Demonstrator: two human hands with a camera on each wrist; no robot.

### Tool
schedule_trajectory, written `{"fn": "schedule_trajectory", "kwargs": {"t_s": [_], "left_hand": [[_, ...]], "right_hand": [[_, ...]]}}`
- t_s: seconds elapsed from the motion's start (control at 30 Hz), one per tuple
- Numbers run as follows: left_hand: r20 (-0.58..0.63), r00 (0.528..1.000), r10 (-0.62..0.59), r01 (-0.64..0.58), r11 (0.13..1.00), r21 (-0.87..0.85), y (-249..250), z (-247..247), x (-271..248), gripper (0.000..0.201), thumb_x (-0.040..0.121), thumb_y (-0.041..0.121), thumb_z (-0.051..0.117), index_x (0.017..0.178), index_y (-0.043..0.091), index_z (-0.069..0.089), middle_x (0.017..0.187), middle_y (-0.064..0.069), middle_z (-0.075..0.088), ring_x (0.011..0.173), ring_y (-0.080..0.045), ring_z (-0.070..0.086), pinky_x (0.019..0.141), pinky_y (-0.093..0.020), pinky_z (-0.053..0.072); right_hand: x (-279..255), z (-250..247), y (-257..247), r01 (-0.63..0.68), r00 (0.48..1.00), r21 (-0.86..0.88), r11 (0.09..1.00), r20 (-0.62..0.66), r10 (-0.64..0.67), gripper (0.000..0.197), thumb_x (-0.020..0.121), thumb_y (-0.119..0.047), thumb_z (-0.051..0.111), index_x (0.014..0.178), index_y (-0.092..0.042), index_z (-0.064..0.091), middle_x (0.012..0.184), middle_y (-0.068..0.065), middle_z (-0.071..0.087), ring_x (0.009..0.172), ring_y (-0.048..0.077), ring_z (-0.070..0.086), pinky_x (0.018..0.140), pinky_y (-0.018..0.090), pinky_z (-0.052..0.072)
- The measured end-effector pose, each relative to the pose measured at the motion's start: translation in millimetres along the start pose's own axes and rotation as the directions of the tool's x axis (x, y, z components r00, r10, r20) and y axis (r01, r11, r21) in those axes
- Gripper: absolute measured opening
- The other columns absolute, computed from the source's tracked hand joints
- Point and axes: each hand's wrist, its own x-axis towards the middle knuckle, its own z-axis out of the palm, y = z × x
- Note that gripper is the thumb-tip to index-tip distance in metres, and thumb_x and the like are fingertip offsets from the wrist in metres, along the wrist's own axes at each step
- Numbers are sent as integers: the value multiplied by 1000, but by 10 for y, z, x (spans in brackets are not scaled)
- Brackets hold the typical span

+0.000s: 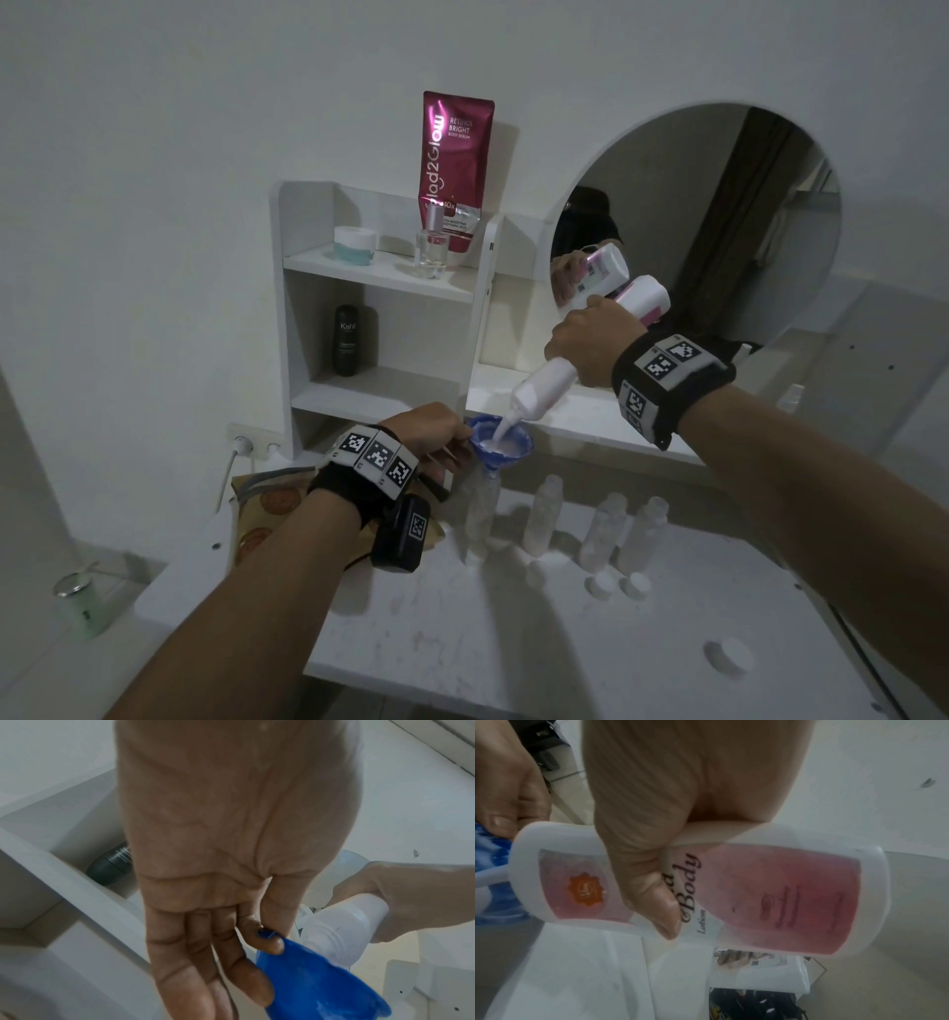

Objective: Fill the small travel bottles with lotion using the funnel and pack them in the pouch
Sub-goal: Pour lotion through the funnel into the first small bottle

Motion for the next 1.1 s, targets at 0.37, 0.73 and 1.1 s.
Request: {"fn": "schedule_trajectory", "kwargs": {"t_s": [0.37,0.73,1.1], "left_hand": [[16,1000,-1,0,1000,27,-3,-11,29,26,99,21,47,104,1,62,103,-15,68,89,-25,66,74,-32,52],[25,1000,6,-7,999,42,6,-21,32,29,99,20,48,109,-3,62,105,-17,67,90,-26,64,73,-30,51],[18,1000,-1,0,998,57,25,-14,29,29,99,21,47,109,-2,62,97,-13,67,83,-22,63,70,-30,51]], "right_hand": [[7,-15,-21,24,1000,-14,1000,12,-24,37,87,-24,67,123,-30,59,116,-5,65,109,20,61,101,41,41],[-24,8,-15,21,1000,-5,1000,9,-21,36,89,-26,66,124,-30,59,117,-5,66,110,20,61,102,40,41],[-40,40,-2,2,1000,29,1000,16,-3,37,89,-24,65,125,-31,59,117,-4,66,110,20,61,102,40,41]]}}
